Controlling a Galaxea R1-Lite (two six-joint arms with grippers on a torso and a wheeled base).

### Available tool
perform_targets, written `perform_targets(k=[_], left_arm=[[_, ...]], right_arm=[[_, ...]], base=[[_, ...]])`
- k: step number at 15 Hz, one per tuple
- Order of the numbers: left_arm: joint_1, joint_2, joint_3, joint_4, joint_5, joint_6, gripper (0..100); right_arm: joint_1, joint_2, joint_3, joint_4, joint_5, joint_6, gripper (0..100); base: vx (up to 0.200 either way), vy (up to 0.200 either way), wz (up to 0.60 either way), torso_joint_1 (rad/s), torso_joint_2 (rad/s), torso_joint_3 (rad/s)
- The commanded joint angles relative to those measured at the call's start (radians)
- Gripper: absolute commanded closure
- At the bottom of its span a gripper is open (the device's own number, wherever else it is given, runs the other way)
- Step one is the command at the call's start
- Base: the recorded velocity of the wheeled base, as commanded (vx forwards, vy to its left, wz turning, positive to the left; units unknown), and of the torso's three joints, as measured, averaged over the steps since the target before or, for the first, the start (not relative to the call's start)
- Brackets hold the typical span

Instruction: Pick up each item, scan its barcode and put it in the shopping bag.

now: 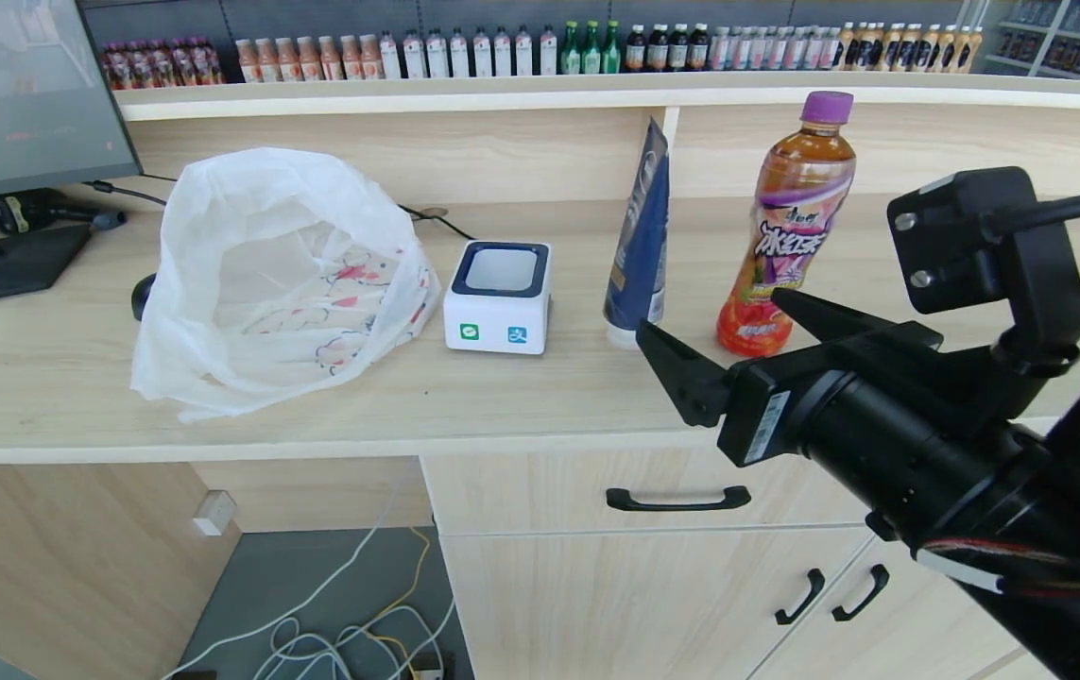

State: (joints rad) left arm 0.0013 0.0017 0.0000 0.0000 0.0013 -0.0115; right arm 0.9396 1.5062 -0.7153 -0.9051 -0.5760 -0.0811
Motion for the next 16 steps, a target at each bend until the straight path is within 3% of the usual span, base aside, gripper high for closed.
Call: perform_targets(k=[1,9,16], left_arm=[[0.000,0.000,0.000,0.000,0.000,-0.001,0],[0.000,0.000,0.000,0.000,0.000,-0.001,0],[0.000,0.000,0.000,0.000,0.000,-0.001,0]], right_arm=[[-0.022,0.012,0.002,0.000,-0.001,0.000,0],[-0.036,0.167,-0.196,0.003,-0.062,-0.017,0],[-0.093,0.241,-0.257,0.002,-0.065,-0.016,0]], base=[[0.000,0.000,0.00,0.000,0.00,0.000],[0.000,0.000,0.00,0.000,0.00,0.000],[0.000,0.000,0.00,0.000,0.00,0.000]])
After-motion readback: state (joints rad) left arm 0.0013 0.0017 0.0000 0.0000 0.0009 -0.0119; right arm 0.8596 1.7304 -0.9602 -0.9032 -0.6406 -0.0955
